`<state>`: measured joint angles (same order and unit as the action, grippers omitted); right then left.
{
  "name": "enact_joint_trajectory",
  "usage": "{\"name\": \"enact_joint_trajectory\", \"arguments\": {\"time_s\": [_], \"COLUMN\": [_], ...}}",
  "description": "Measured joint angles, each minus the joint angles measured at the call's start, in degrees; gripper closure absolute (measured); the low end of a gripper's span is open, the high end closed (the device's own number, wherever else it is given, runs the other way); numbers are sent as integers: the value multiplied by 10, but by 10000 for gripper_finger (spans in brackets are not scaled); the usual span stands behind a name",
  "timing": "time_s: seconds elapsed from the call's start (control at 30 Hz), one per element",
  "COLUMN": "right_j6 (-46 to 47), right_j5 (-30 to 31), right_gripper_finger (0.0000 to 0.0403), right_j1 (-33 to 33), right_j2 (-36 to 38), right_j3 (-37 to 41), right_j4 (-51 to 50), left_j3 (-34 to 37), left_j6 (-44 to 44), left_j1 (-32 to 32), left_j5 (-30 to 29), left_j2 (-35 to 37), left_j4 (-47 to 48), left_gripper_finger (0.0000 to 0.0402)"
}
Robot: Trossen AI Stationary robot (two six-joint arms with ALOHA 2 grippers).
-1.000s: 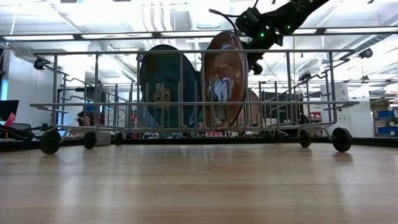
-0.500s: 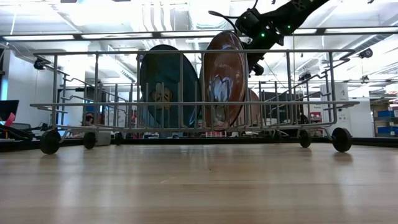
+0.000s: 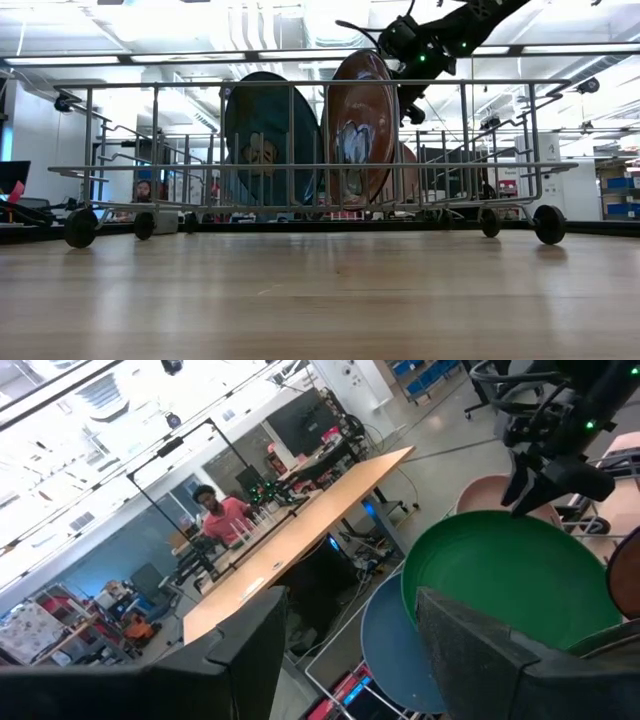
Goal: Sort dishes
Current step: Put the green plate into the dish rack
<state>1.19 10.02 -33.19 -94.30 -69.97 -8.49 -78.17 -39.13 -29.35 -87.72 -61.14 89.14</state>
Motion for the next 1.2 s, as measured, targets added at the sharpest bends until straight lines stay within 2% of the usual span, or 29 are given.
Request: {"name": "enact_joint_trajectory", "arguments": {"time_s": [0.1, 0.3, 0.47, 0.83, 1.2], "right_j6": [4, 26, 34, 35, 29], "right_j5": [-4, -69, -72, -66, -70], "right_gripper_finger": [246, 257, 277, 394, 400], "right_j1": [-4, -21, -26, -31, -30], "right_j2": [-11, -23, -23, -23, 14], "right_j3": [0, 0, 0, 0, 0], "right_j4": [-1, 6, 8, 18, 14], "left_j3": [0, 0, 0, 3, 36], "left_j6": [0, -1, -2, -5, -6], "left_j1": [0, 0, 0, 0, 0], "left_j5": [0, 0, 0, 3, 3], "left_j2": [0, 0, 0, -1, -1], "left_j4": [0, 0, 0, 0, 0], "left_gripper_finger": [191, 191, 191, 191, 191]}}
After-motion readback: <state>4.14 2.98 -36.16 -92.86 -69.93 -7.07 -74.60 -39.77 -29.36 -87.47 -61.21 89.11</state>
